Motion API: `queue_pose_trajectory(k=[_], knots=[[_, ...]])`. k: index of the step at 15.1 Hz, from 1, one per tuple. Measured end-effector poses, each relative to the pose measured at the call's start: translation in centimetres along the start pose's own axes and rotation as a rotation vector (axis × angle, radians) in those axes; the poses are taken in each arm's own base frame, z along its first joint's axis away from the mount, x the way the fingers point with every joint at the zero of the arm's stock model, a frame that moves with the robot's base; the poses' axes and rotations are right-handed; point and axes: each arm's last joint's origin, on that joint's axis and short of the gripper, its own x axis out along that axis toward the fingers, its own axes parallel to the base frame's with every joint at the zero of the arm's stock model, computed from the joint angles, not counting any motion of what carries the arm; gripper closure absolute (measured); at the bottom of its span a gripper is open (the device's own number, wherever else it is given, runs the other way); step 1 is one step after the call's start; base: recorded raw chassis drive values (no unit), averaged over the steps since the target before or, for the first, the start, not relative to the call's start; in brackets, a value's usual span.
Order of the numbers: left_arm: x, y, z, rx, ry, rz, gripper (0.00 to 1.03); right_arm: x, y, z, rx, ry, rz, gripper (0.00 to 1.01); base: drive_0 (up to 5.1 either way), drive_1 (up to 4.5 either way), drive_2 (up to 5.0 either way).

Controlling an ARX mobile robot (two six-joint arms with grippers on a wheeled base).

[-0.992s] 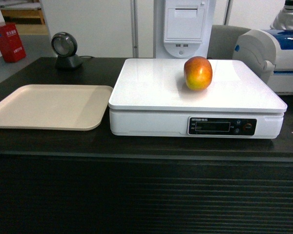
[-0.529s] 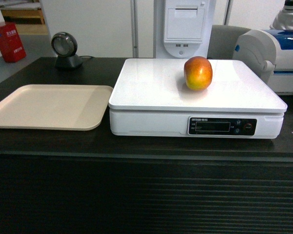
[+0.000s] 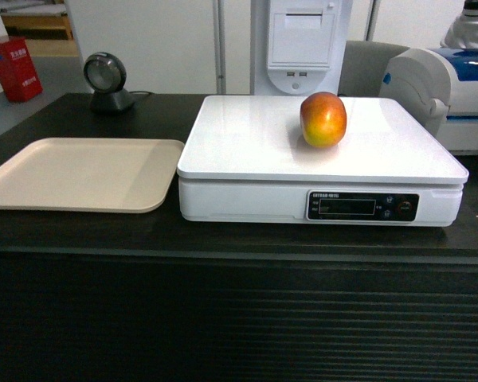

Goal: Place dark red mango on scale at checkout

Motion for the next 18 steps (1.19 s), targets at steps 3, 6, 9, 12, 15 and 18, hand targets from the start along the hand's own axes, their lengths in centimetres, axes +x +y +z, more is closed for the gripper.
queue_pose_trajectory(k=[3, 6, 9, 12, 15, 18], knots=[[0.0, 0.0, 0.0, 0.0, 0.0, 0.0, 0.05, 0.0, 0.0, 0.0, 0.0, 0.0, 0.0, 0.03, 0.0, 0.0, 0.0], [0.0, 0.0, 0.04, 0.0, -0.003, 0.0, 0.05, 0.0, 0.0, 0.02, 0.0, -0.002, 0.0, 0.03, 0.0, 0.0, 0.0], [0.0, 0.0, 0.04, 0.0, -0.003, 0.0, 0.05, 0.0, 0.0, 0.01, 0.0, -0.001, 0.0, 0.03, 0.0, 0.0, 0.0], [0.0, 0.0, 0.0, 0.0, 0.0, 0.0, 0.05, 0.0, 0.0, 0.01, 0.0, -0.001, 0.0, 0.03, 0.0, 0.0, 0.0], [0.0, 0.0, 0.0, 0.0, 0.0, -0.001, 0.05, 0.0, 0.0, 0.0, 0.001, 0.0, 0.0, 0.03, 0.0, 0.0, 0.0], [0.0, 0.0, 0.0, 0.0, 0.0, 0.0, 0.05, 0.0, 0.0, 0.0, 0.0, 0.0, 0.0, 0.03, 0.0, 0.0, 0.0]])
